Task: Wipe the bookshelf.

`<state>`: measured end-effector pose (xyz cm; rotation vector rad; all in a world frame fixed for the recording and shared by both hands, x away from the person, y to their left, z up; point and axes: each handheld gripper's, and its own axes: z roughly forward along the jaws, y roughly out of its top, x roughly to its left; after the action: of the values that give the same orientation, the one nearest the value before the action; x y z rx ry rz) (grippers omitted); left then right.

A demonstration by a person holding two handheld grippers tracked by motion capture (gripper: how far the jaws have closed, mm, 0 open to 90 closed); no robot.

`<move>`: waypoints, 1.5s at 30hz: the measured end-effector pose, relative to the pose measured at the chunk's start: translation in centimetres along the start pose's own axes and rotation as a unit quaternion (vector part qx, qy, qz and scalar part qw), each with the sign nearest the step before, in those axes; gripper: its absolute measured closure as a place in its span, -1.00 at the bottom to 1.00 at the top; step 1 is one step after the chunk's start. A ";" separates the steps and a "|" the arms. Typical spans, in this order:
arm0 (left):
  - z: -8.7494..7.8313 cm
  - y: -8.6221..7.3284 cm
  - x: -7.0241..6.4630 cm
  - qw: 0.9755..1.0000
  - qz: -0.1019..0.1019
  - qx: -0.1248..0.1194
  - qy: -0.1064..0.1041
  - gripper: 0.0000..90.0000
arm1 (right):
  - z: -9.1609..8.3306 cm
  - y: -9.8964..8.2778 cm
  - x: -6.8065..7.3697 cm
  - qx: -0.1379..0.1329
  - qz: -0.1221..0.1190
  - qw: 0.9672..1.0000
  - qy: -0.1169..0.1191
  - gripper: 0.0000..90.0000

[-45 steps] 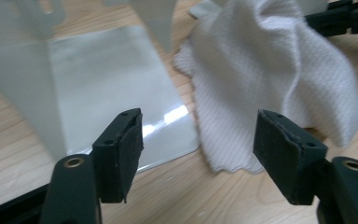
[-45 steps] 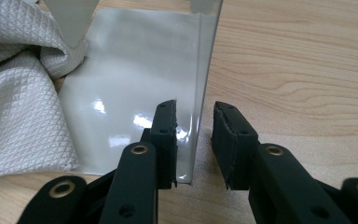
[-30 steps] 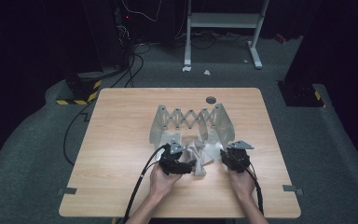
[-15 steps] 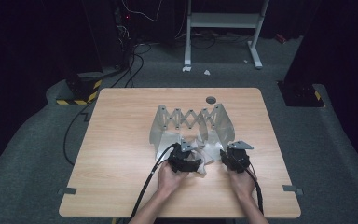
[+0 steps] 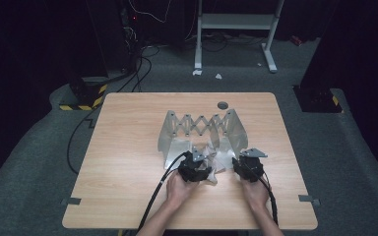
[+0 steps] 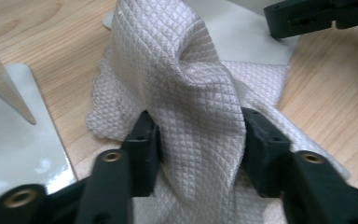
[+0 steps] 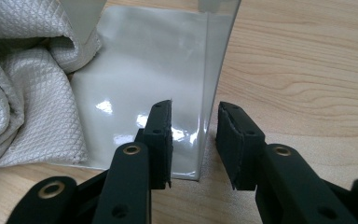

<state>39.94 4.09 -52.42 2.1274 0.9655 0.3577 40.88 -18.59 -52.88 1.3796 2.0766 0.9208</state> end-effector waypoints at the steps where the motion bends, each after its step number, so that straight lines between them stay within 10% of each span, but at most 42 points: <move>1: 0.0 0.0 0.0 1.000 0.001 -0.001 -0.004 0.31 | 0.0 0.0 0.0 0.000 0.000 1.000 0.000 0.46; 15: -1.9 -0.7 0.2 1.000 0.020 0.000 0.018 0.80 | 0.0 0.0 -0.1 0.000 0.002 1.000 0.001 0.44; 25: -5.9 -1.9 2.8 0.997 -0.028 -0.024 0.068 0.80 | 0.0 0.0 0.0 0.000 0.001 1.000 0.000 0.44; 45: -5.9 -0.6 4.3 0.989 -0.086 -0.021 0.116 0.80 | 0.0 0.0 0.1 0.000 -0.001 1.000 -0.003 0.40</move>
<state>39.49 10.65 -49.08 1.9767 1.2523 0.5426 40.87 -18.53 -52.88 1.3771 2.0725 0.9146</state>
